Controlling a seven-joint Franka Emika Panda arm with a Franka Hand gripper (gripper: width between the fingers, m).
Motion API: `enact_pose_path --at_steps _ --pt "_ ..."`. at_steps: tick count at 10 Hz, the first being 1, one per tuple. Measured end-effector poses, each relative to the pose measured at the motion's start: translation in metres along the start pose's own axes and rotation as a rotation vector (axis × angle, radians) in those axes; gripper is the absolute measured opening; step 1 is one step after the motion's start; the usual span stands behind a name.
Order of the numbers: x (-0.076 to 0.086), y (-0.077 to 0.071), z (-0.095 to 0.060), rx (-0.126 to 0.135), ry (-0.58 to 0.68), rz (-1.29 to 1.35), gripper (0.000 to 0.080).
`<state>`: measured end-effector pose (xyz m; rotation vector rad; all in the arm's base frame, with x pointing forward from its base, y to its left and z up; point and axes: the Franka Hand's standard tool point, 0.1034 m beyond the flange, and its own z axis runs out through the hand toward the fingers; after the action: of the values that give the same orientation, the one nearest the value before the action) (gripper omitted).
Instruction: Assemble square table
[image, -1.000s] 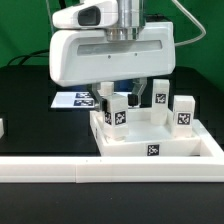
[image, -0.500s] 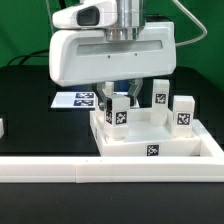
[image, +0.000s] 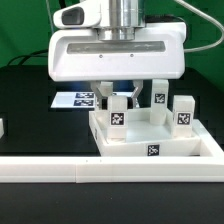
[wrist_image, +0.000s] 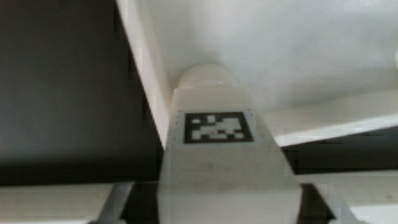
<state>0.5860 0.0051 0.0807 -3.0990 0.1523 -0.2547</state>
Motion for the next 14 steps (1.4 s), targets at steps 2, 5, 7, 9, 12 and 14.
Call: enact_pose_path --at_steps 2,5,7,9,12,14 --pt "-0.0005 0.0017 0.0001 -0.002 0.015 0.264 0.029" --pt "-0.0014 0.0038 0.0003 -0.006 0.023 0.603 0.0291" --pt "-0.0017 0.0052 0.0005 -0.004 0.023 0.775 0.0291" --pt "-0.0019 0.0061 0.0005 0.002 0.021 0.87 0.0291" --pt "-0.0022 0.0054 0.0006 0.006 0.019 0.832 0.056" --pt "-0.0022 0.005 0.0006 0.004 0.015 0.721 0.0621"
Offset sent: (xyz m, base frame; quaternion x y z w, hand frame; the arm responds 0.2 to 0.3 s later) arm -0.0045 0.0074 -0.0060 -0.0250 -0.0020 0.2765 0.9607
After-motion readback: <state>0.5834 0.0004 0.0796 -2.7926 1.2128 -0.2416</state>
